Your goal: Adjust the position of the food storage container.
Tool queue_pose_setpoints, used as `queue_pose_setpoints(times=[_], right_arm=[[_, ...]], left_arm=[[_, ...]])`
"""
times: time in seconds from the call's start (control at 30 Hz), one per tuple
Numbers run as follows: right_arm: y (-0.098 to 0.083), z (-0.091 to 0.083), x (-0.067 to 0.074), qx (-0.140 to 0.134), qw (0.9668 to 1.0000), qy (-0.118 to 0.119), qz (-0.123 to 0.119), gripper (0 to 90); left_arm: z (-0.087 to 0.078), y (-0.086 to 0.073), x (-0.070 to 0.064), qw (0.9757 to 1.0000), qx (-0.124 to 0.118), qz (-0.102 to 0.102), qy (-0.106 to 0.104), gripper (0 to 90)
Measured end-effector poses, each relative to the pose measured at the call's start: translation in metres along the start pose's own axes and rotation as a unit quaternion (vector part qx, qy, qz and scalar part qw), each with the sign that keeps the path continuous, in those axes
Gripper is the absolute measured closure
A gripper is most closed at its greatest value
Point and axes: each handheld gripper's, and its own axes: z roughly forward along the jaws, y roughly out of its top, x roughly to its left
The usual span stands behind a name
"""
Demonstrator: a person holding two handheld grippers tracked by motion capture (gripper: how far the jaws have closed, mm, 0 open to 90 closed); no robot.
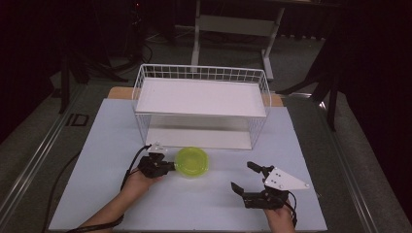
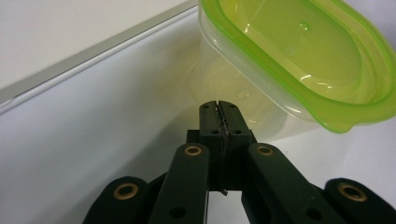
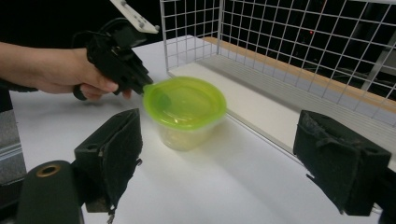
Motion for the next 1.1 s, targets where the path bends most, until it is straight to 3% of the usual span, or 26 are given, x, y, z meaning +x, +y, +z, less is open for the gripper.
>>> queue_pose_setpoints(times=[0.3,0.63,0.93,1.1], right_arm=[[-0.001,0.001,-0.001,0.004,1.0,0.002,0.002,15.5],[-0.003,0.0,-0.003,0.006,1.0,0.0,0.005,15.4],[-0.003,-0.001,-0.003,0.007,1.0,-0.002,0.004,15.4],[-0.003,0.0,-0.002,0.006,0.9999,-0.008,0.002,15.2]], left_arm=[[0.022,0.012,-0.007,0.9998,0.004,0.003,-0.018,90.0],[0.035,0.018,-0.019,0.9993,0.011,0.018,-0.031,90.0],[0.012,0.01,-0.017,0.9987,-0.021,0.004,-0.045,89.5],[-0.009,0.0,-0.015,0.9981,-0.036,-0.003,-0.051,76.9]])
